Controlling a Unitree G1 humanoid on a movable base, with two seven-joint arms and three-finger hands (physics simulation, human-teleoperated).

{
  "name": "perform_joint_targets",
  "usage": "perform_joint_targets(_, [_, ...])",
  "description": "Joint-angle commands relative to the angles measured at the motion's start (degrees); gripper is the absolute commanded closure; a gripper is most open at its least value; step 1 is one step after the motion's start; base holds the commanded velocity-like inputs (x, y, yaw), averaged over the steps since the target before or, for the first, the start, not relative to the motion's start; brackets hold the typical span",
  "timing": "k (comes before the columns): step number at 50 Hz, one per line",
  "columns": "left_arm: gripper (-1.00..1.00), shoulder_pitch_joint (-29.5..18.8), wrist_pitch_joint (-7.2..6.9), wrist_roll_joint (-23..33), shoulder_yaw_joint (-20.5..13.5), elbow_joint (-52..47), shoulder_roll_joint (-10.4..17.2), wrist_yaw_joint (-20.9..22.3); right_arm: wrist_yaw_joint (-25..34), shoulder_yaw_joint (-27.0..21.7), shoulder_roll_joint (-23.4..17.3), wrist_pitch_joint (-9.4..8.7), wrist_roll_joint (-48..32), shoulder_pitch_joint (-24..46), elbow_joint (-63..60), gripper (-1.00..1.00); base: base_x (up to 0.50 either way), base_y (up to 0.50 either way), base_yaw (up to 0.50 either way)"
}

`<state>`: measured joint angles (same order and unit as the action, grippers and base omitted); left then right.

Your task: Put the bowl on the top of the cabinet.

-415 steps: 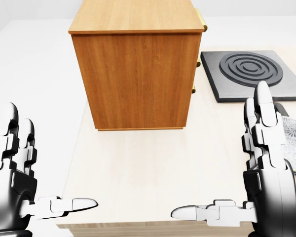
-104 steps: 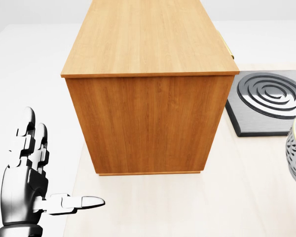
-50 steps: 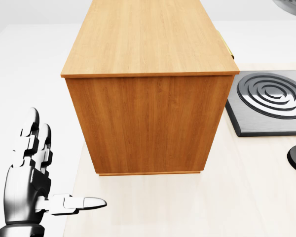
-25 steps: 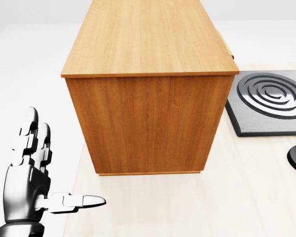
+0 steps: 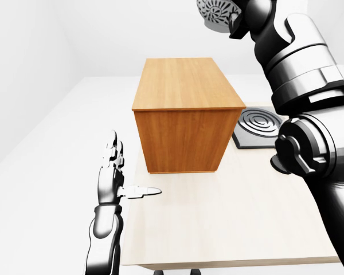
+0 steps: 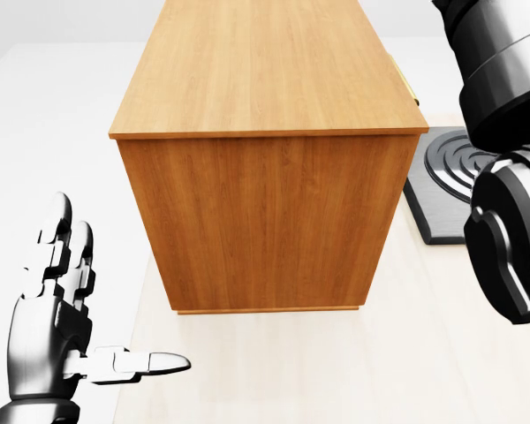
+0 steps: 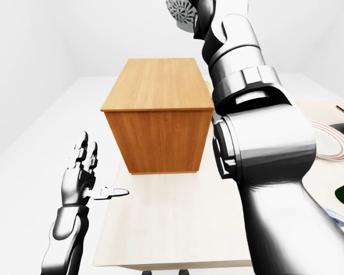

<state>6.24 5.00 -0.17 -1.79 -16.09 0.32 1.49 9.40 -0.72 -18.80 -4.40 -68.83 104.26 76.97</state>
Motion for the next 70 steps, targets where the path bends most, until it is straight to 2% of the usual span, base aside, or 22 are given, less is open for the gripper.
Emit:
perform_joint_targets(1, [-1.0, 0.2, 0.0, 0.0, 0.0, -0.4, 0.0, 0.3, -1.4, 0.7, 3.6, -0.42, 1.4, 0.1, -1.0, 1.0, 0.0, 0.0, 0.0])
perform_joint_targets(14, [-1.0, 0.2, 0.0, -0.1, 0.0, 0.2, 0.0, 0.5, -2.7, 1.5, 6.4, -0.34, 2.3, -2.5, -1.2, 1.0, 0.0, 0.0, 0.0])
perform_joint_targets(45, [-1.0, 0.5, 0.0, 0.0, 0.0, -0.4, 0.0, 1.0, -5.9, 2.6, 9.9, 0.09, 3.8, -10.1, -1.5, 1.0, 0.0, 0.0, 0.0])
perform_joint_targets(70, [-1.0, 0.0, 0.0, -0.2, -0.2, -0.3, 0.0, 0.6, -5.6, 3.0, 10.9, -0.26, 4.4, -11.3, -1.5, 1.0, 0.0, 0.0, 0.0])
